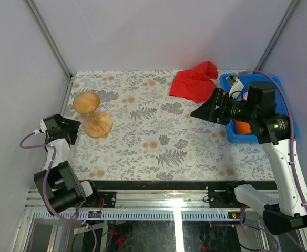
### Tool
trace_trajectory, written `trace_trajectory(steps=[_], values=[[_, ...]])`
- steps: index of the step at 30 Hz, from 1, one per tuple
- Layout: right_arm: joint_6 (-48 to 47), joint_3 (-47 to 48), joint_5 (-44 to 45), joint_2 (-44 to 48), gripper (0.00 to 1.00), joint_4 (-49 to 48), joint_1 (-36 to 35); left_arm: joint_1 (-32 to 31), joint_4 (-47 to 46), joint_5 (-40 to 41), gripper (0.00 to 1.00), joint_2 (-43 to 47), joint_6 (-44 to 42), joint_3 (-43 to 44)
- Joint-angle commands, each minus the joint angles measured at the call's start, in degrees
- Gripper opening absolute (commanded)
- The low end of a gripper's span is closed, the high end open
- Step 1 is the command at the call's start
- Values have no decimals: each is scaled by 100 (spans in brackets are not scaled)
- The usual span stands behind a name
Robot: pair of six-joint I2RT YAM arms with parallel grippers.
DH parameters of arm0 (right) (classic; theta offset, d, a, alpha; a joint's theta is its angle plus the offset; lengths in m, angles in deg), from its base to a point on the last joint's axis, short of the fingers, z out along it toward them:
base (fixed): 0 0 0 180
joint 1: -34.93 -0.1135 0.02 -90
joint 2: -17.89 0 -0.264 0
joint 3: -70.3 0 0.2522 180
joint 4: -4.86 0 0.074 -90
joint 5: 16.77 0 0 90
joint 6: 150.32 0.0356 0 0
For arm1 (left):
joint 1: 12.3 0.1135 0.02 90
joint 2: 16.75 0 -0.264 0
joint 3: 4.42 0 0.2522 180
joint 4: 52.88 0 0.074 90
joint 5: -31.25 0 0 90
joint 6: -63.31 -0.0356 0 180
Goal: Stack the hats
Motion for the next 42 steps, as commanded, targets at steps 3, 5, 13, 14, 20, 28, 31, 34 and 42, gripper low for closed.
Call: trace_trajectory(steps=[3, 5, 13, 14, 20, 28, 31, 34, 42], values=[[-185, 129, 129, -58, 100, 67, -18, -10, -2030, -1455, 53, -945, 60, -107], [-169, 45, 109, -74, 99, 4, -17, -105, -2276, -1702, 50, -1218, 50, -80], [-77, -118, 126, -153, 99, -162, -17, -564, -2808, -2060, 47, -1806, 150, -130], [-71, -118, 123, -160, 100, -168, -22, -643, -2894, -2048, 47, -1867, 183, -151], [-101, -162, 170, -165, 100, -110, -19, -968, -3333, -1953, 44, -2243, 409, -122], [-212, -75, 218, -177, 100, 96, -23, -978, -3201, -1880, 42, -2638, 318, 363], [-277, -60, 336, -167, 100, 160, -19, -877, -3060, -1827, 40, -2376, 298, 342], [-239, -122, 376, -139, 99, 108, -21, -737, -2855, -1755, 40, -2104, 221, 183], [-200, -141, 441, -135, 99, 141, -24, -191, -3030, -1738, 40, -1974, 190, -52]])
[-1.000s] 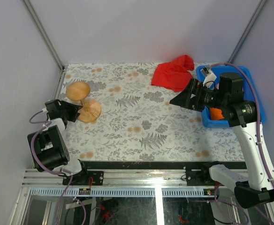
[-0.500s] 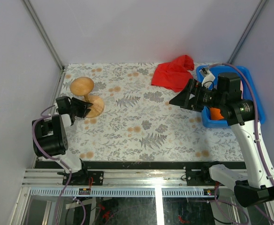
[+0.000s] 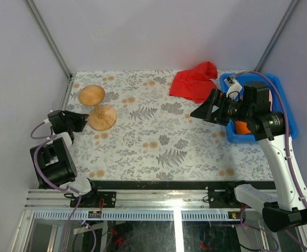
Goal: Stack the hats
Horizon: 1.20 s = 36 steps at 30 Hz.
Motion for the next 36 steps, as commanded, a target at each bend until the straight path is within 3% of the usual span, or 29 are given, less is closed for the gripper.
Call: trace_trajectory(steps=[1, 10, 18, 23, 27, 36], values=[[2, 20, 44, 62, 99, 53, -22, 144, -276, -72, 39, -367, -116, 139], [126, 25, 88, -21, 100, 140, -23, 38, -1599, -509, 36, -1767, 479, 774], [54, 146, 415, -205, 99, 287, -21, -515, -1682, -665, 35, -2428, 488, 1358], [-456, 635, 1093, -575, 99, 754, 79, -837, -1752, -572, 35, -2400, 584, 1102], [-921, 1014, 1416, -975, 99, 1214, 686, -1170, -1931, -383, 35, -2207, 797, 734], [-1208, 1330, 3060, -1839, 99, 1490, 1202, -2627, -2493, 232, 35, -2513, 1578, 658]])
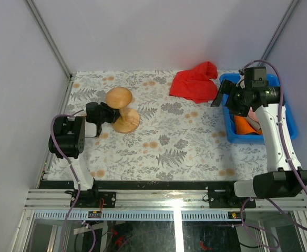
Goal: Stack the hats
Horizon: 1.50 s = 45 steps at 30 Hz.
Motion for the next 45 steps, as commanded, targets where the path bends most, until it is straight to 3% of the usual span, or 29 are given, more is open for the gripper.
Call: trace_trajectory(steps=[1, 10, 15, 25, 29, 36, 45], values=[[-211, 267, 944, -372, 99, 245, 337, -815, -298, 342, 35, -399, 390, 190], [-275, 269, 2164, -1218, 99, -1, 1104, -1487, -26, 319, 34, -641, 439, 773], [-261, 309, 2217, -1714, 99, -150, 1448, -1600, 241, 126, 34, -649, 224, 1020], [-340, 646, 2390, -2412, 98, -320, 1533, -2046, -316, -7, 34, -1027, 599, 1156], [-452, 945, 2741, -2494, 92, -340, 1533, -2010, 10, -124, 37, -685, 302, 963], [-599, 1561, 3010, -2892, 84, -506, 1533, -1756, 1175, 141, 56, 492, -577, 437], [-755, 2829, 3084, -4192, 62, -286, 1507, -1519, 2718, 655, 54, 1582, -1436, 691]])
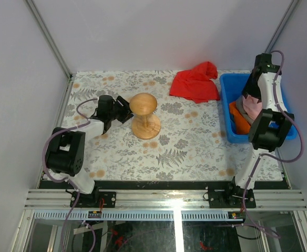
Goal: Stack the hats
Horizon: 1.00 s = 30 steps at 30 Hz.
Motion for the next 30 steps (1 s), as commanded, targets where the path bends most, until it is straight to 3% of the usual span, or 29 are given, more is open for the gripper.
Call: trace_trajectory(steps=[1, 8, 19, 26, 28, 30], values=[[-143, 791, 174, -552, 61, 84, -33, 68, 759, 384, 54, 535, -589, 138], [-129, 1923, 148, -1432, 54, 313, -118, 282, 798, 306, 54, 679, -597, -88], [-163, 1938, 411, -1767, 52, 373, -337, 483, 813, 261, 53, 710, -616, -331], [-198, 1736, 675, -1740, 31, 400, -333, 510, 1134, 309, 52, 833, -797, -262], [-212, 1722, 726, -1731, 21, 396, -333, 528, 1242, 330, 52, 914, -859, -249], [-232, 1731, 784, -1729, 4, 386, -333, 545, 1359, 353, 51, 1010, -920, -227]])
